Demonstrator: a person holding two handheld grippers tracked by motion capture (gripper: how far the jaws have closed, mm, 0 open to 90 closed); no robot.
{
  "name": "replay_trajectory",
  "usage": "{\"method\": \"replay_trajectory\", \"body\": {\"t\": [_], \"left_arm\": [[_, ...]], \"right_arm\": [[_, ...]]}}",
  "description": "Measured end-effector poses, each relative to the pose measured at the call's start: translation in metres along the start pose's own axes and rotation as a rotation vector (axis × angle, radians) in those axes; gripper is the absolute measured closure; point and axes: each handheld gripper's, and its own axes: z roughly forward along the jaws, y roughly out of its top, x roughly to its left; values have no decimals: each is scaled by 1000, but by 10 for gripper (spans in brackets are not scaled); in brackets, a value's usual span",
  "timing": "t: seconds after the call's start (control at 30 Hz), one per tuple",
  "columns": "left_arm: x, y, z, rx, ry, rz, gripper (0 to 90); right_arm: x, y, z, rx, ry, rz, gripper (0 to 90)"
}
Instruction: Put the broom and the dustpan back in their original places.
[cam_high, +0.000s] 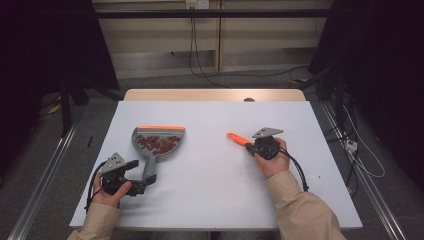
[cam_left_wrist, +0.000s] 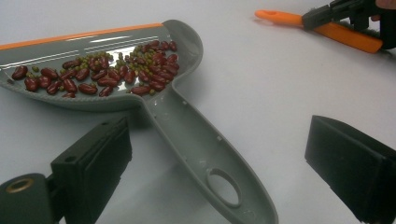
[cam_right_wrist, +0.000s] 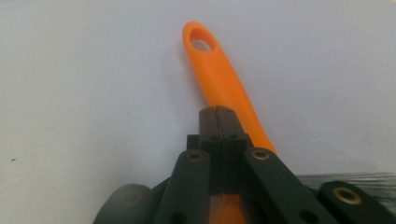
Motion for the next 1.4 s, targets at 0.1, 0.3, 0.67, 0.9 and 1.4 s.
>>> {"method": "replay_trajectory", "body": {"t": [0.1,0.3,0.67,0.9,1.4], "left_arm": [[0,0,0,-2,0,-2,71],[0,0,0,0,3,-7,71],[-2,2,-3,-29,1,5,71],[-5,4,-6,-41,-11,14,71],[-7,4,-7,-52,-10,23,71]], "right_arm": [[-2,0,2,2,-22,4,900],[-9,-1,1,-27,-37,38,900],[-6,-4,-19,-137,11,101,790],[1,-21,-53,-208,74,153,452],[4,-55,-92,-257,99,99,210]]}}
